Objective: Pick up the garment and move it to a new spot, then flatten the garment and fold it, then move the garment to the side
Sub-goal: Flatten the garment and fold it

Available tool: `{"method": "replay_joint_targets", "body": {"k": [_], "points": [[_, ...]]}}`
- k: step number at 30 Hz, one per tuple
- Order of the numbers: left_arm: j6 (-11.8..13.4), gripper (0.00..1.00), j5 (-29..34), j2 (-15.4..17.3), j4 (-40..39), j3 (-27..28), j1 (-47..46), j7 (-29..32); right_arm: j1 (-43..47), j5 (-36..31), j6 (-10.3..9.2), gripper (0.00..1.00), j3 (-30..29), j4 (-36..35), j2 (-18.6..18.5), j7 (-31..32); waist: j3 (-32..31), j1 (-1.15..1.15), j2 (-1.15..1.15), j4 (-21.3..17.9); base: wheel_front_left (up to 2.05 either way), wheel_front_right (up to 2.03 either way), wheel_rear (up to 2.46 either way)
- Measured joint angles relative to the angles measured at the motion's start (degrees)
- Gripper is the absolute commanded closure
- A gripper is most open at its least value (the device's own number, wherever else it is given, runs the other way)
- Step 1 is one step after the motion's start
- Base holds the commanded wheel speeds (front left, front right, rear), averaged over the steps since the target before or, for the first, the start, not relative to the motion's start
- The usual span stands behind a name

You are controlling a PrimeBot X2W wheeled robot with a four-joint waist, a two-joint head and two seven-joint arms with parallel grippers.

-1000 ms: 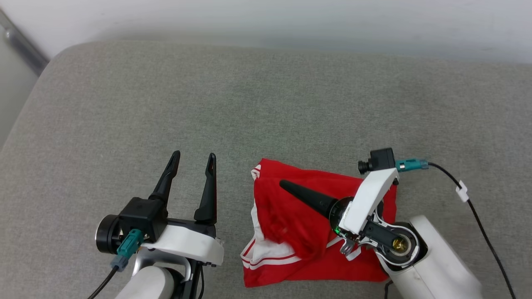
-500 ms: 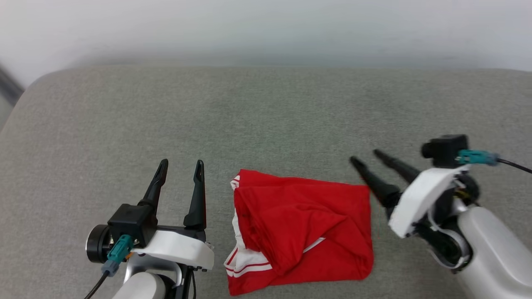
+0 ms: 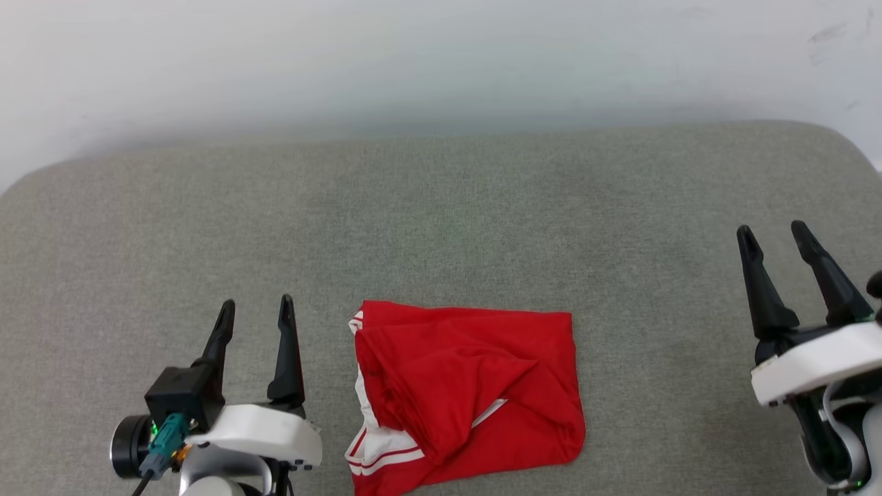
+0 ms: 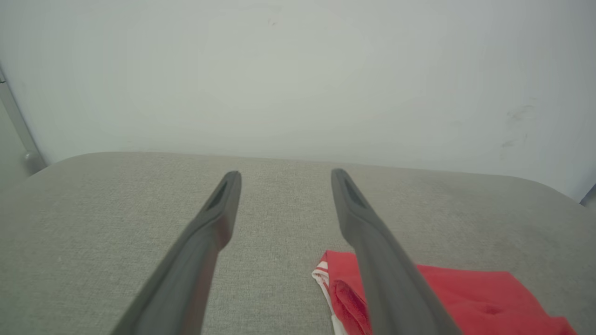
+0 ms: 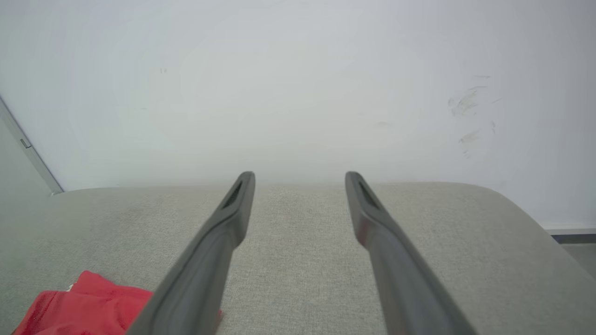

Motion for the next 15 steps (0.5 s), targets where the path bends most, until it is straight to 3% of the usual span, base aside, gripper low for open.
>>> {"method": "replay_joint_targets", "body": {"k": [7,15], "points": [[0.14,0.0,-0.53,0.05,0.68,0.53,3.64,-0.29,7.87,-3.34,0.0,0.0,-2.1,-8.12,3.86,2.58,-2.66,0.0,0.0,-0.46,0.0,0.0,0.0],[0.4,0.0,-0.37,0.45,1.16,0.82,5.9,-0.45,12.33,-4.77,0.0,0.0,-3.47,-11.14,5.78,5.28,-4.58,0.0,0.0,-0.46,0.0,0.0,0.0]]}}
